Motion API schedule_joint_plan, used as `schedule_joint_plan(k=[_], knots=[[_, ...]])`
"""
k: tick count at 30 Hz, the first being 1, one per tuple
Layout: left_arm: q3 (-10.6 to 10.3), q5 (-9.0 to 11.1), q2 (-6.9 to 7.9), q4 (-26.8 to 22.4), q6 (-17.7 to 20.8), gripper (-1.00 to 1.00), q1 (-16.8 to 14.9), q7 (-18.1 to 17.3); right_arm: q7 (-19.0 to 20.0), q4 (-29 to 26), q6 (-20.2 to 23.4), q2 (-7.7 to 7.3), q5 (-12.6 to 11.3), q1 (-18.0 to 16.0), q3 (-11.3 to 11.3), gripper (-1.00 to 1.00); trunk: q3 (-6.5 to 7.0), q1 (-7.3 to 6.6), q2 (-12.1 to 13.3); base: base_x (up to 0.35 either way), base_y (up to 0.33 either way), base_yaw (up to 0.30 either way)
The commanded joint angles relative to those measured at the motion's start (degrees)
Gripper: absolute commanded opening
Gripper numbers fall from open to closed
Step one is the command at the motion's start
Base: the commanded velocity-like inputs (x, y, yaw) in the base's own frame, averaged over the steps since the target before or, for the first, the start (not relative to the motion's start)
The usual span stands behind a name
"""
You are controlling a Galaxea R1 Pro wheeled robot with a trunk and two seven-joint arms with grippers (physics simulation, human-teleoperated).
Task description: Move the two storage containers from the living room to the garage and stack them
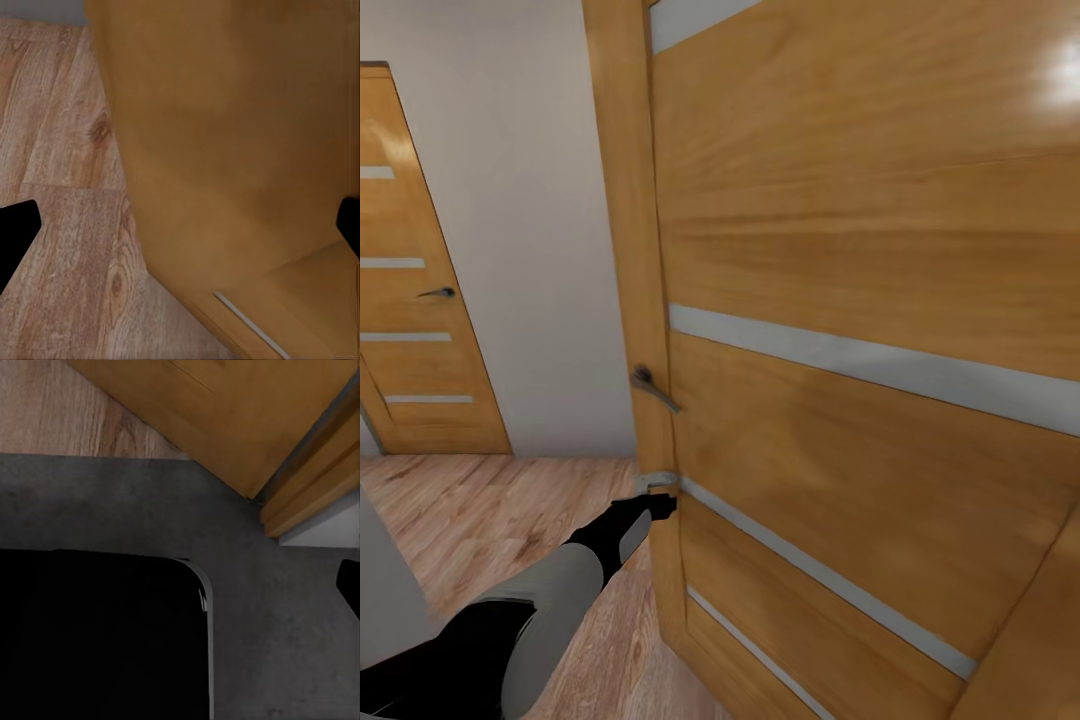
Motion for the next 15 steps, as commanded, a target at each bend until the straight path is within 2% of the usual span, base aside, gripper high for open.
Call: schedule_joint_plan(k=[1,15], knots=[[-0.1,1.4,-0.06,-0.1,0.2,1.0,0.0,0.0,0.0,0.1,-0.2,-0.01,0.0,0.0,0.0,1.0,-0.04,0.0,0.0,0.0,0.0,-0.198],[-0.1,1.4,-0.08,-0.1,0.2,1.0,0.0,-0.1,0.0,0.1,-0.2,-0.01,0.0,0.0,0.0,1.0,-0.04,0.0,0.0,0.0,0.0,-0.256]])
